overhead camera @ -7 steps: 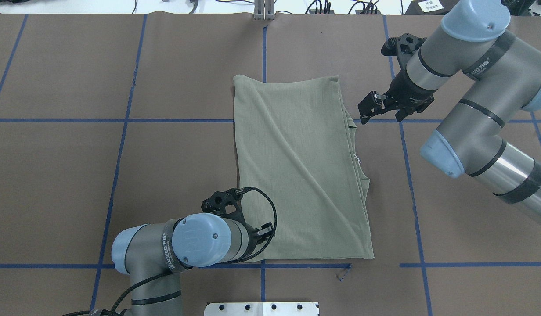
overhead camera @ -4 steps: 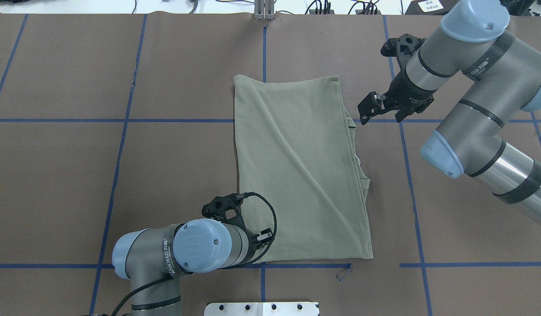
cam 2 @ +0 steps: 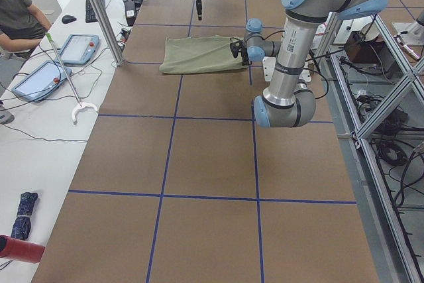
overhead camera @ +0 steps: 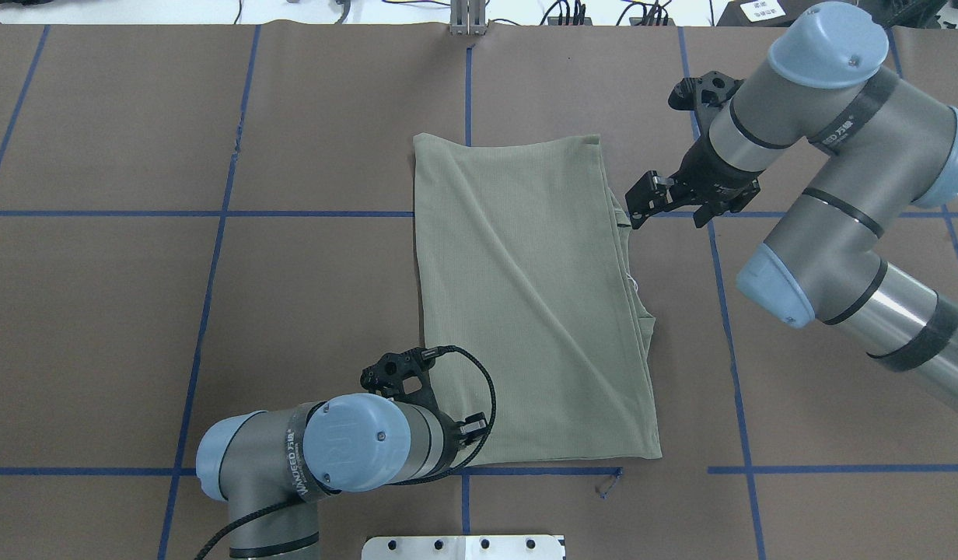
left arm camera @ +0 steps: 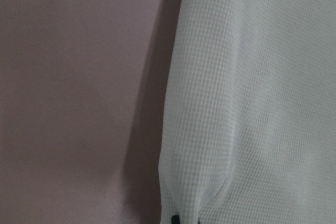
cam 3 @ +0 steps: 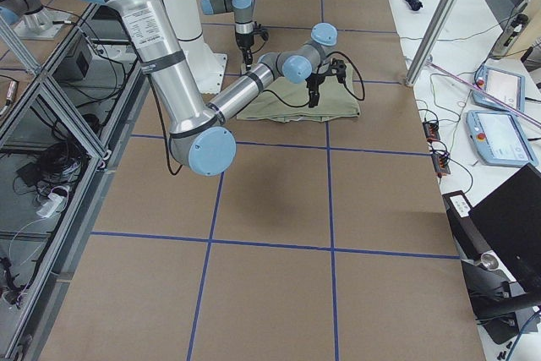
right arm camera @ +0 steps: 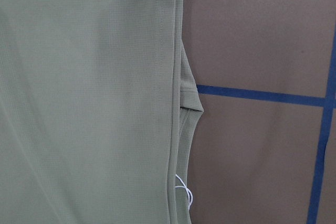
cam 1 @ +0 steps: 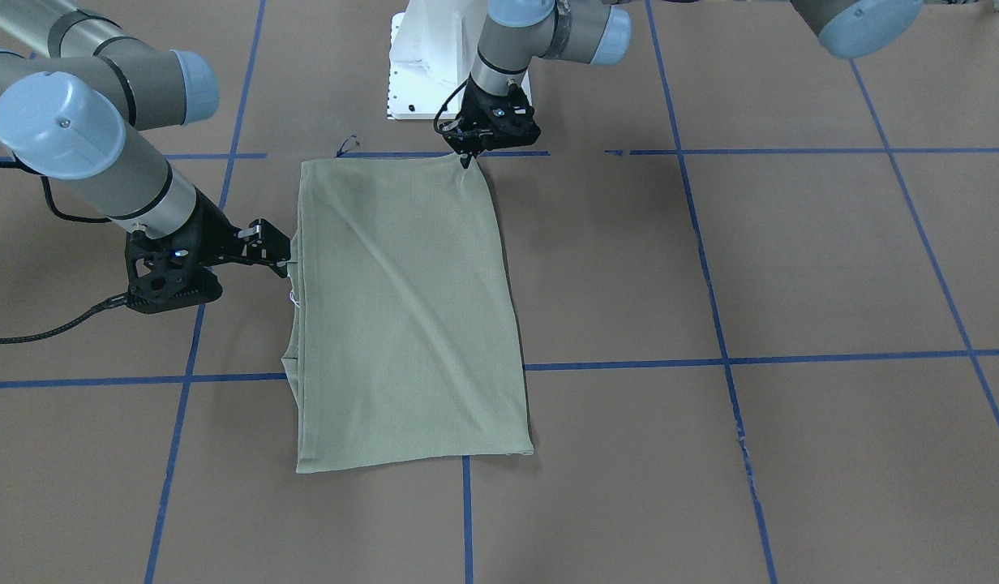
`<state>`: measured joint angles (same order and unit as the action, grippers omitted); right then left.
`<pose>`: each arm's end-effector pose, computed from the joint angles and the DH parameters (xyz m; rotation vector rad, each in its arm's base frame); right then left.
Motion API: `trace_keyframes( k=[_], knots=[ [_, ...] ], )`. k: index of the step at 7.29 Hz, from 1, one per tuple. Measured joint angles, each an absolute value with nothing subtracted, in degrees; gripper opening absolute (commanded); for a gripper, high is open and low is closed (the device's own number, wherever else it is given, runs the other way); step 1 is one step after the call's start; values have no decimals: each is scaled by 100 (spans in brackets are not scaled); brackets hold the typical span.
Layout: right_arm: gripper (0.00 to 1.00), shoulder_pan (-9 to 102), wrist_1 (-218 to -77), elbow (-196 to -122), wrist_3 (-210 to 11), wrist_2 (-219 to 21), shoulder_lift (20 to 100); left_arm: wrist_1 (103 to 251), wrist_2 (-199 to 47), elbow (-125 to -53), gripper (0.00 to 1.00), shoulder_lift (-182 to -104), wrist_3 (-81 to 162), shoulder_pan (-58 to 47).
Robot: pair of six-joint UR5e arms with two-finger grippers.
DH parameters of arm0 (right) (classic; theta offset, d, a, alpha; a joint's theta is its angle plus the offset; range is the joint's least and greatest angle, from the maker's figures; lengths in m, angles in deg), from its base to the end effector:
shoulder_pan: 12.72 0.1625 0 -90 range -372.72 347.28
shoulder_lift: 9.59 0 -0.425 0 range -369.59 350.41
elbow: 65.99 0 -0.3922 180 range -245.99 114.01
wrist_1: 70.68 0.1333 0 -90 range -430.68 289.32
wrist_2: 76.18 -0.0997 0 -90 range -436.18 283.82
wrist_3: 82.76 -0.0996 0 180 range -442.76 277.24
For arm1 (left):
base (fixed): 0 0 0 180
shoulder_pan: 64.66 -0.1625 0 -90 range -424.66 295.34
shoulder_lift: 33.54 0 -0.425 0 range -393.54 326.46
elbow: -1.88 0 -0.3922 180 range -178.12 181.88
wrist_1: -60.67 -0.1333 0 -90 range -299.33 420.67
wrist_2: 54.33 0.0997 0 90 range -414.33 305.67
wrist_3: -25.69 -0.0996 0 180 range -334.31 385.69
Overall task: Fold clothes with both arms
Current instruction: 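Move both grippers to the shirt's near edge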
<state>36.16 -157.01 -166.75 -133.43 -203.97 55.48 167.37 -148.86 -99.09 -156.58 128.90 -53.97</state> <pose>-0.3564 -0.5181 0.3167 0.0058 -0.9137 -0.0715 0.6146 -0.2437 0.2079 -0.0953 1.0627 -0.3352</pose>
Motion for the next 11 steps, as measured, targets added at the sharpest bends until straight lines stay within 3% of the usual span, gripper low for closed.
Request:
trace_keyframes(
  k=[7,11],
  knots=[
    [100,1748,-15164,-18018,-17256,-18955,6451,16739,-15192,-9966,0,-15656,12254,-5108],
    [100,523,-15227,-18107,-19087,-17586,6622,16747,-15244,-9951,0,-15650,12194,-5038]
  ],
)
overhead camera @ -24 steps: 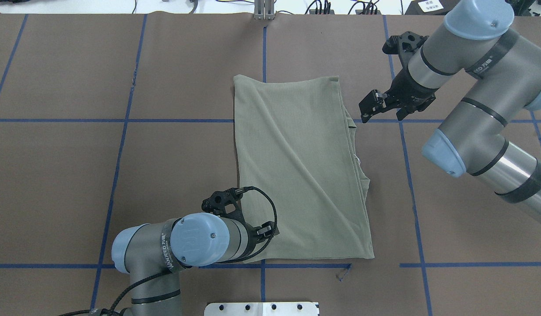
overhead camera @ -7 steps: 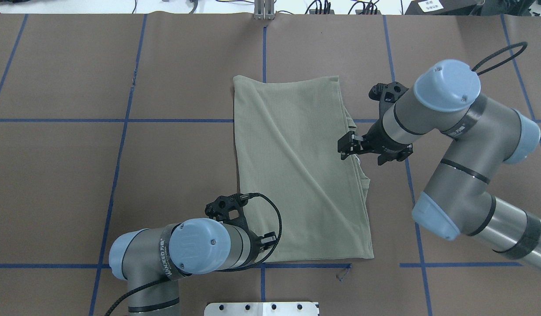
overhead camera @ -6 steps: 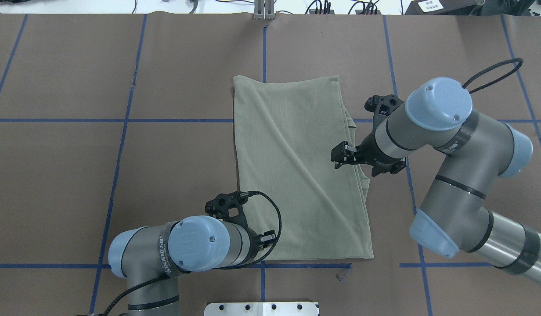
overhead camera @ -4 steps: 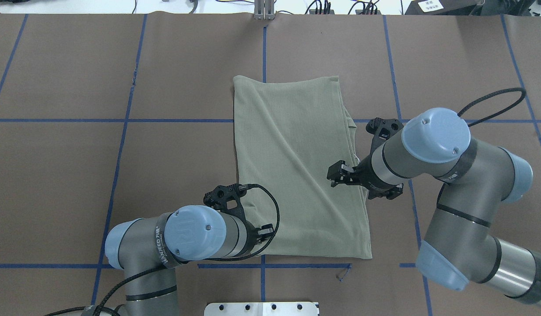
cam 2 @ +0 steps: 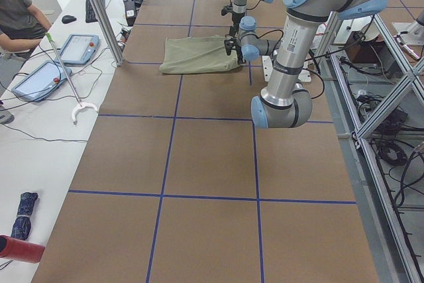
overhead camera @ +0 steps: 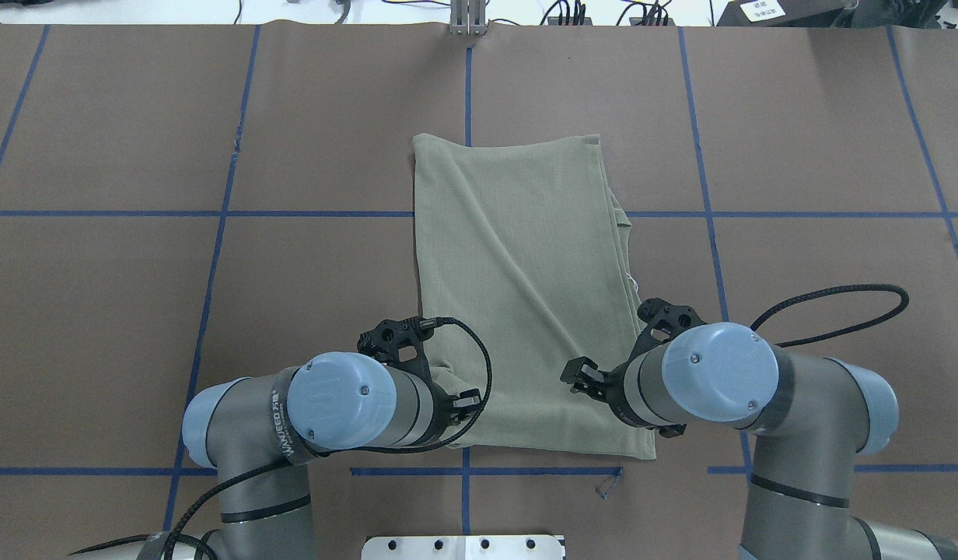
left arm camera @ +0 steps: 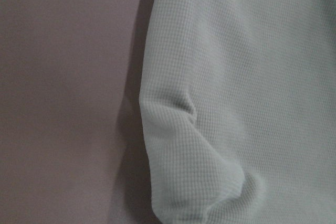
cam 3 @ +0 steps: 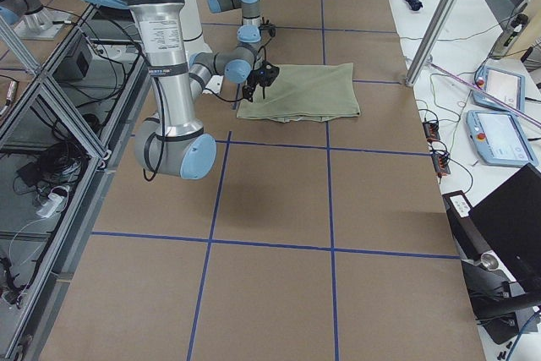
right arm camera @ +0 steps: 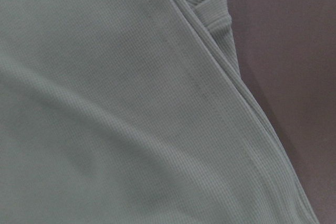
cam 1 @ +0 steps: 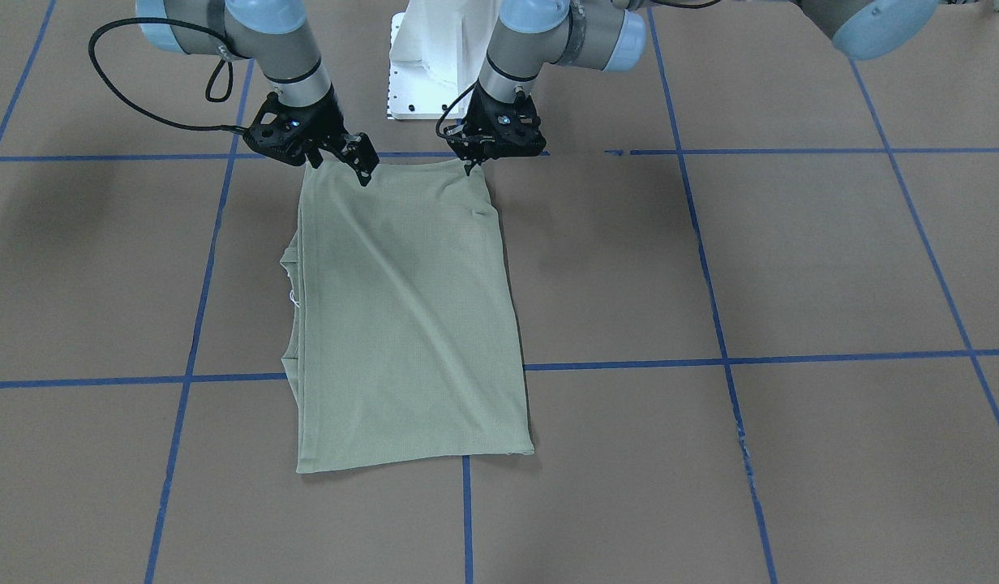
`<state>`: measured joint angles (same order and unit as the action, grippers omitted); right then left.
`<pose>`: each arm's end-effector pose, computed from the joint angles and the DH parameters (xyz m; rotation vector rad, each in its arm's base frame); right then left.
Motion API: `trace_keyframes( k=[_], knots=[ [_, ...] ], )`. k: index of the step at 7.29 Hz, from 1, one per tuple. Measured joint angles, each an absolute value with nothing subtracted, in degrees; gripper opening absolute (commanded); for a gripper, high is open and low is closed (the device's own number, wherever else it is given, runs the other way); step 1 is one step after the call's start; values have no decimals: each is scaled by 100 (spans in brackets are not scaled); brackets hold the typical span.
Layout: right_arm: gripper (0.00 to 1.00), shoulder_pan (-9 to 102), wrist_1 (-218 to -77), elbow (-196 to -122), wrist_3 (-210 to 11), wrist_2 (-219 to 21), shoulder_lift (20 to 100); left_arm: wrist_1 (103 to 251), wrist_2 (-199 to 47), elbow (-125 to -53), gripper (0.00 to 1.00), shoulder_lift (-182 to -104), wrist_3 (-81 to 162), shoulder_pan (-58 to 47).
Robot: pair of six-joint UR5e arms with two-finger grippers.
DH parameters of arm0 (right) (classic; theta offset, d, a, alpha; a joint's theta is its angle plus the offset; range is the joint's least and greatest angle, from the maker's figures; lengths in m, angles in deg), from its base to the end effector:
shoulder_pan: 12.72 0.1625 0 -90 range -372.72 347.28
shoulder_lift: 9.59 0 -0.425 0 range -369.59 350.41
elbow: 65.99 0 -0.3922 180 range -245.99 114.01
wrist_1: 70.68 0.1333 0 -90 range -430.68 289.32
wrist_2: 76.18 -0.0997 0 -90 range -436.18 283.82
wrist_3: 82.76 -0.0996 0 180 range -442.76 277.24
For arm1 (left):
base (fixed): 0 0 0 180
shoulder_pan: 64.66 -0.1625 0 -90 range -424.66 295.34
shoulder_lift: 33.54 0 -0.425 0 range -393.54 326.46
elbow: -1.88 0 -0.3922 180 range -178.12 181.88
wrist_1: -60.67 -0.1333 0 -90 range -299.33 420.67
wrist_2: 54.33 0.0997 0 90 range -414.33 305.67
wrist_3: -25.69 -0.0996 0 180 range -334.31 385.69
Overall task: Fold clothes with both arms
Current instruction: 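Move both grippers to the shirt's near edge, then grasp the shirt's near edge with both grippers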
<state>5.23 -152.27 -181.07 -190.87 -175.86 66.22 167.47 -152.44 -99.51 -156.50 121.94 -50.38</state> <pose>-0.4850 -0.2796 0.3187 -0.1622 -0.8399 0.5208 0.5968 -0.2749 0.2052 -0.0531 1.0746 -0.2477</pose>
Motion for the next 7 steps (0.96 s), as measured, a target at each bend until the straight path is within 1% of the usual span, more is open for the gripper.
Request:
trace_keyframes(
  k=[3,7],
  knots=[
    [100,376,-15233,-17865,-19503,-17437,6733,16754,-15250,-9944,0,-15655,12193,-5048],
    [100,314,-15242,-17840,-19625,-17513,6800,16762,-15251,-9937,0,-15651,12193,-5051]
  ],
)
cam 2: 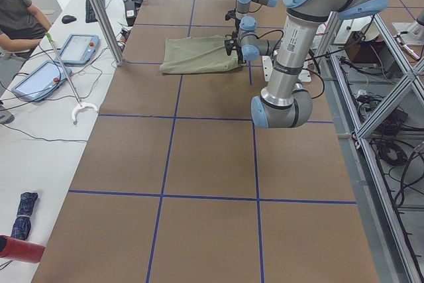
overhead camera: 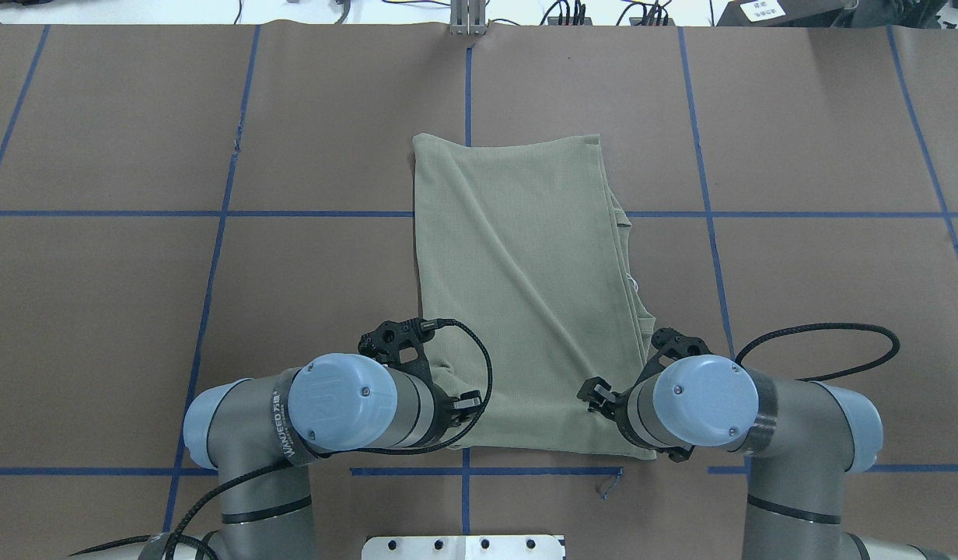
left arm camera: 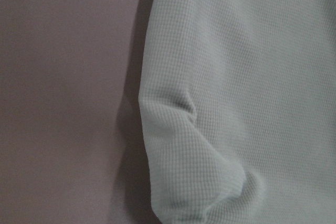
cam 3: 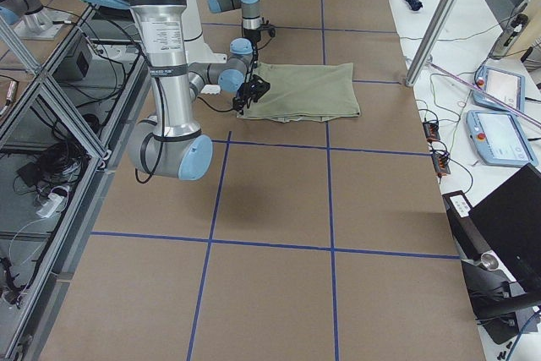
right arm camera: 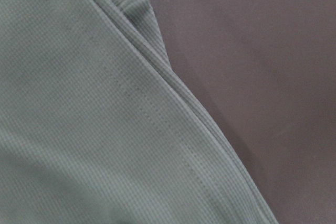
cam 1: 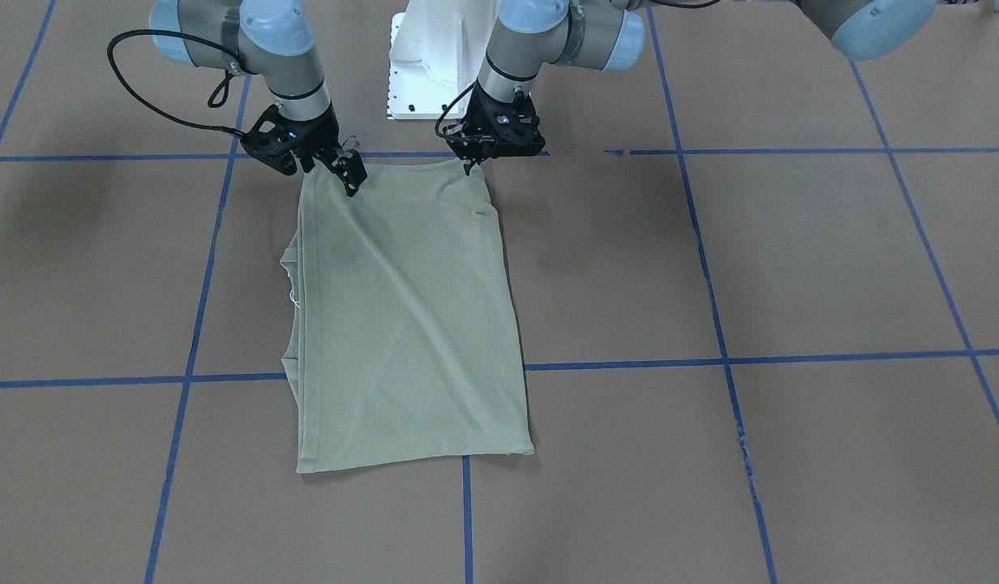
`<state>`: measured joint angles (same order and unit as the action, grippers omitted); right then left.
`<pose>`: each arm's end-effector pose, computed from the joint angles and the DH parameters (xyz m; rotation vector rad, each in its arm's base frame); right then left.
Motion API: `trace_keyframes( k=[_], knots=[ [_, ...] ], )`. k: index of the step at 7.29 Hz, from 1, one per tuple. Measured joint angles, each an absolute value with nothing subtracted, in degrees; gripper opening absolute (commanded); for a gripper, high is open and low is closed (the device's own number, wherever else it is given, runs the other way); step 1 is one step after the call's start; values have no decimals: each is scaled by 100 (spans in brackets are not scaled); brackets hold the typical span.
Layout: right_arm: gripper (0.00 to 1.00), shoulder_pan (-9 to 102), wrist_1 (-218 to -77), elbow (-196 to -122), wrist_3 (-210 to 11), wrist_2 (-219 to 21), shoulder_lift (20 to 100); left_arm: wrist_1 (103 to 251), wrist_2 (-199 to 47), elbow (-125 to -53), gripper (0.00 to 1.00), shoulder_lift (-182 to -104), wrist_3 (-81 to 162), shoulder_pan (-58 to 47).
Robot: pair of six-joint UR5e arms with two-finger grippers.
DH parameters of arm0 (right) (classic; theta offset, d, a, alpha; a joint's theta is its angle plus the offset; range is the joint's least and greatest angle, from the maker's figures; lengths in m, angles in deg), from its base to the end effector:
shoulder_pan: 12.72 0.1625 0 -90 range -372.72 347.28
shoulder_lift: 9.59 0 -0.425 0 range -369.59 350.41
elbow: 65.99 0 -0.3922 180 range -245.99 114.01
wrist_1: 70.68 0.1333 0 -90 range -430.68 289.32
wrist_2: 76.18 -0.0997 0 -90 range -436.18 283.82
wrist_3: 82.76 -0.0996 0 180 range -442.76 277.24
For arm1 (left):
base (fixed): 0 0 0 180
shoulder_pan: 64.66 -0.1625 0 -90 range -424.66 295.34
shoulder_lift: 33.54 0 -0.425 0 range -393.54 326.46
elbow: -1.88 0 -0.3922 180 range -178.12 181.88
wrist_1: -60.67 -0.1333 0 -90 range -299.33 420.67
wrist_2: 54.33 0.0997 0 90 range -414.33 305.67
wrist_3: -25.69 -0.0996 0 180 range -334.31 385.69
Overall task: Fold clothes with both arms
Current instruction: 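Grasp the shirt's near edge with both grippers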
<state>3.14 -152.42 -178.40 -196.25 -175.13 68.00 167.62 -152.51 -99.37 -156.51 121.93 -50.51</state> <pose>-0.5001 -0.2645 0.3574 -0.2015 -0.7503 0.5939 0.5981 -0.2736 0.2057 -0.0553 1.0748 -0.2448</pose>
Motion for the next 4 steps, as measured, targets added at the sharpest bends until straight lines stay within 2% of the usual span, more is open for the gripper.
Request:
trace_keyframes(
  k=[1,3,4],
  knots=[
    [92,293,-15242,-17841,-19634,-17519,6811,16762,-15251,-9937,0,-15647,12193,-5051],
    [28,227,-15242,-17834,-19645,-17517,6816,16763,-15251,-9937,0,-15644,12193,-5051],
    [10,213,-15241,-17836,-19648,-17517,6810,16763,-15251,-9931,0,-15645,12193,-5051]
  ],
)
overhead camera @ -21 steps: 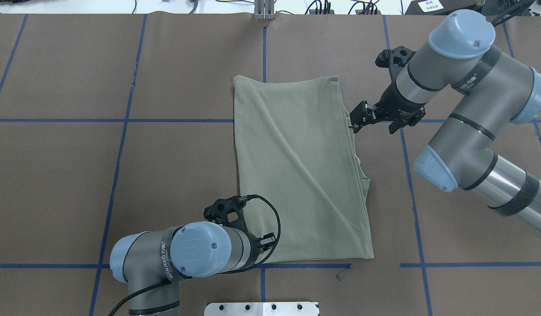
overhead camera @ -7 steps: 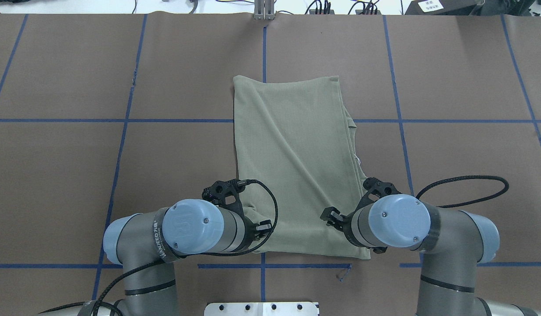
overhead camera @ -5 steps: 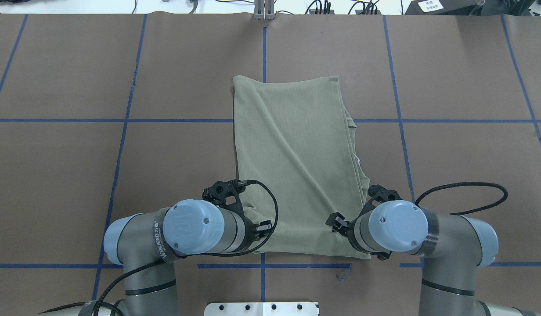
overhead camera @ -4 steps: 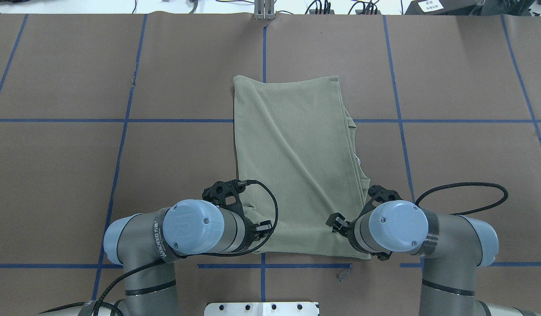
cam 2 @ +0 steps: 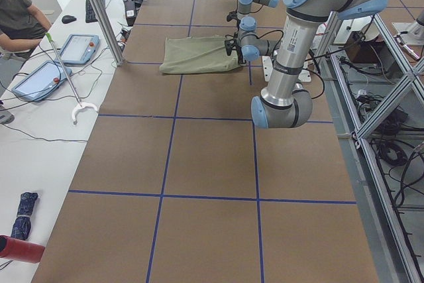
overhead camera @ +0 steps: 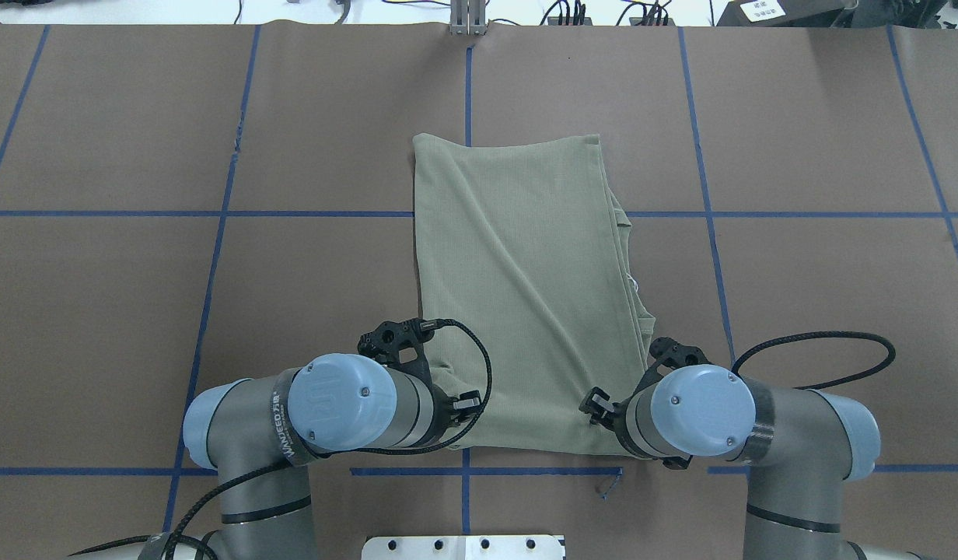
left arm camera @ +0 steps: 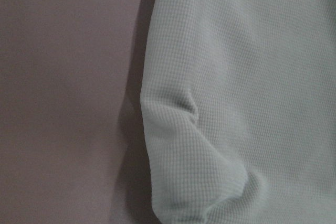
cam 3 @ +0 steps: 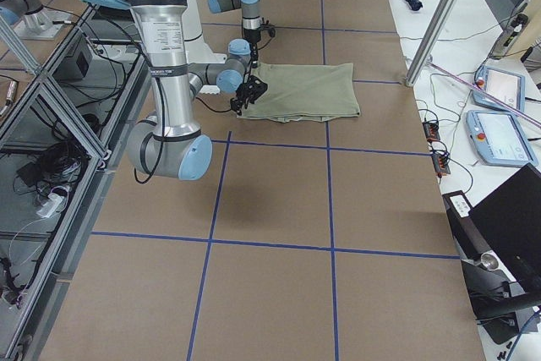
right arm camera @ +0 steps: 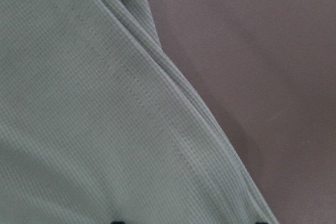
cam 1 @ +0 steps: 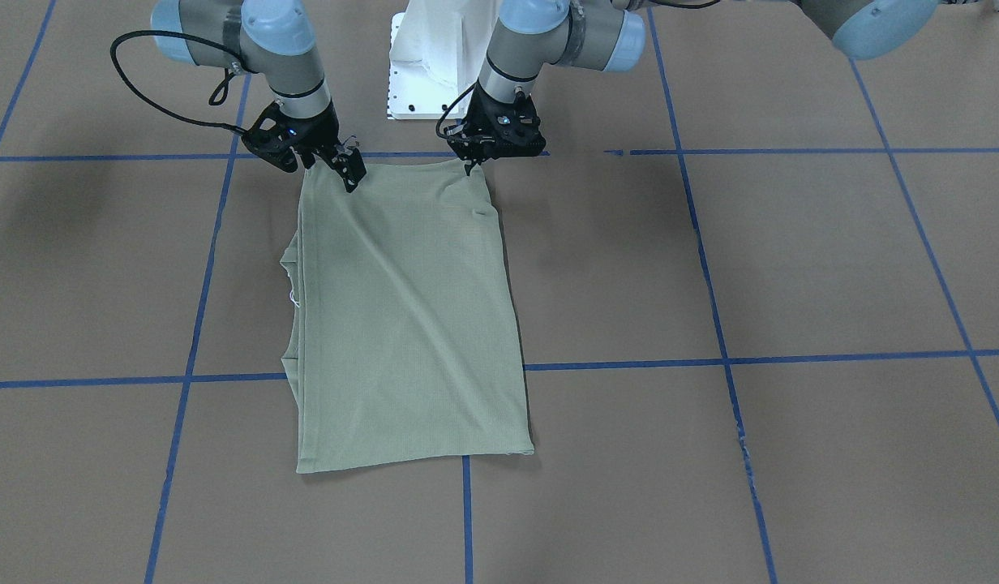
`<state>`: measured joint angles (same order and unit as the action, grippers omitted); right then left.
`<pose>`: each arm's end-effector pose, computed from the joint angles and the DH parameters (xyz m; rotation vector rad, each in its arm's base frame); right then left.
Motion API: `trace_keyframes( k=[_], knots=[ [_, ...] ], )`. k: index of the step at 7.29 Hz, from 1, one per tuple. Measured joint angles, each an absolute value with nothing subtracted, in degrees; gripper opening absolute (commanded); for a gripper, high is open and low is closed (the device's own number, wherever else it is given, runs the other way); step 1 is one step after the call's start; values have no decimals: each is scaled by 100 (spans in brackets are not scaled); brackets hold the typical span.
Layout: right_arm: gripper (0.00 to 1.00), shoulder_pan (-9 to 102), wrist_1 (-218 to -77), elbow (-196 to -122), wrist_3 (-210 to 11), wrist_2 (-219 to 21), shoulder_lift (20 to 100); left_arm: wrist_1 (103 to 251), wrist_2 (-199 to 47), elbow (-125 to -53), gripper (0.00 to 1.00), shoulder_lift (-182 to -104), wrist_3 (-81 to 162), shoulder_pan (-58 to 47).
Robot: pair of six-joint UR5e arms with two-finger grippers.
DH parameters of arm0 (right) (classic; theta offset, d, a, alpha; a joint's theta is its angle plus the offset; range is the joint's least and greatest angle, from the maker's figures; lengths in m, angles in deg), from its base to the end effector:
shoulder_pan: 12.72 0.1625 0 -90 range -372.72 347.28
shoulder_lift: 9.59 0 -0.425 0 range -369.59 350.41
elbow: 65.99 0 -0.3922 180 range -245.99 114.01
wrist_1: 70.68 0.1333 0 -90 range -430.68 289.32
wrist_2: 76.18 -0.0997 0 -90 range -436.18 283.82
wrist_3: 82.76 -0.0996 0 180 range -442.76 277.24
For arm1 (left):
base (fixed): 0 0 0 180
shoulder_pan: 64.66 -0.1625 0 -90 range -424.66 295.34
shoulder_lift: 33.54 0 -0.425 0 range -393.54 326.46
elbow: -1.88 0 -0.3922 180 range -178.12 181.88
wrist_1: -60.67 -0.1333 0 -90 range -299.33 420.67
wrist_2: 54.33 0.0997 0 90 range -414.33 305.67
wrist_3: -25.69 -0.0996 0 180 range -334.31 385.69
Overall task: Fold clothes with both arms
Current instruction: 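Grasp the shirt's near edge with both grippers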
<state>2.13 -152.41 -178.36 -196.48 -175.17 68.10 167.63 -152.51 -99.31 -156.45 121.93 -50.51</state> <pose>-0.5045 -0.2556 0.3586 -0.2100 -0.7452 0.5810 0.5983 -0.2737 0.2068 -0.0554 1.0729 -0.2450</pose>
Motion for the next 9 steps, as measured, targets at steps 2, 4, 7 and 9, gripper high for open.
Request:
trace_keyframes(
  k=[2,4,7,9],
  knots=[
    [0,204,-15246,-17847,-19644,-17522,6778,16763,-15251,-9913,0,-15642,12193,-5051],
    [0,187,-15242,-17868,-19641,-17527,6710,16763,-15245,-9905,0,-15641,12193,-5051],
    [0,190,-15242,-17884,-19635,-17524,6617,16765,-15242,-9906,0,-15645,12193,-5051],
    [0,236,-15236,-17945,-19649,-17493,6603,16761,-15246,-9954,0,-15645,12193,-5041]
  ],
)
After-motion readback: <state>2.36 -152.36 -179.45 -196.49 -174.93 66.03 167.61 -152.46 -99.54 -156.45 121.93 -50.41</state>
